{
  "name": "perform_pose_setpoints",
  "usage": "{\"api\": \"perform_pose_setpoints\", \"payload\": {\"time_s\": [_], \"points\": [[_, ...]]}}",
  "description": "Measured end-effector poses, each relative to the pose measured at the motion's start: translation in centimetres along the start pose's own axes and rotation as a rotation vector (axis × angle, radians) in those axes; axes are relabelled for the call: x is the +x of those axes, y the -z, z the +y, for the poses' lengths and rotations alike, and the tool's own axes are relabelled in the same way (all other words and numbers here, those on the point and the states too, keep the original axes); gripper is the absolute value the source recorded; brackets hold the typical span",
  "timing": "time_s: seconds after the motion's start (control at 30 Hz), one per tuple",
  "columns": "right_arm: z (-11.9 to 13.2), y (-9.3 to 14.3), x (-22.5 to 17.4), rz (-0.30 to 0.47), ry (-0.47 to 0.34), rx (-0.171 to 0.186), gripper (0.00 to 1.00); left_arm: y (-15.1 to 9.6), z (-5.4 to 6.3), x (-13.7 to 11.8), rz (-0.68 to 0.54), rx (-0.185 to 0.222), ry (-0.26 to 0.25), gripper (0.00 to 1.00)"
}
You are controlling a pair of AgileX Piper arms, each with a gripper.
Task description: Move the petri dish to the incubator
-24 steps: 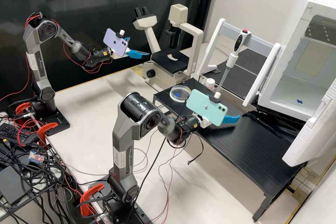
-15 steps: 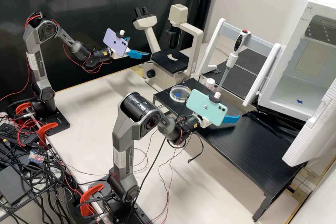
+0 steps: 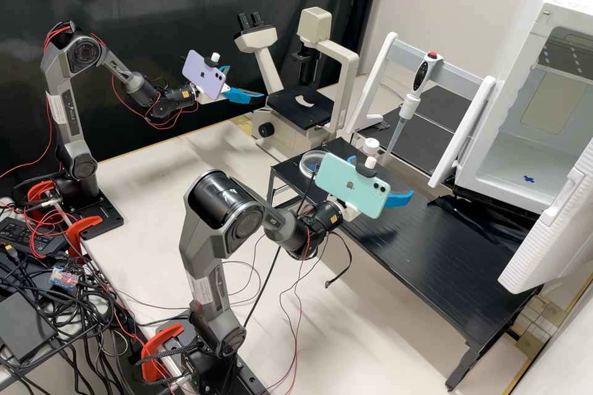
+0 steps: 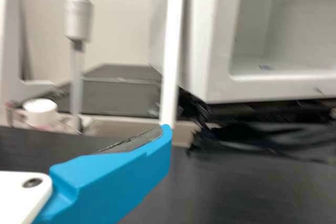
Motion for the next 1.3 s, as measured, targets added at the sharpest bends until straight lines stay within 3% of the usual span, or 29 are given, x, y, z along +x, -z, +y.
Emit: {"api": "perform_pose_setpoints", "payload": {"time_s": [0.2,0.47,0.73,1.17,1.27,1.3], "points": [[-2.2,2.2,-1.2,0.109,0.077,-0.006,1.0,0.0,0.0,0.0,0.0,0.0,0.0,1.0],[-4.3,3.4,-1.6,0.171,0.163,-0.036,1.0,0.0,0.0,0.0,0.0,0.0,0.0,1.0],[-6.4,3.2,-1.4,0.184,0.257,-0.054,1.0,0.0,0.0,0.0,0.0,0.0,0.0,1.0],[-8.0,2.4,-1.3,0.173,0.333,-0.071,1.0,0.0,0.0,0.0,0.0,0.0,0.0,1.0],[-8.2,2.3,-1.2,0.169,0.339,-0.045,1.0,0.0,0.0,0.0,0.0,0.0,0.0,1.0],[-8.2,2.3,-1.3,0.169,0.34,-0.042,0.0,0.0,0.0,0.0,0.0,0.0,0.0,1.0]]}}
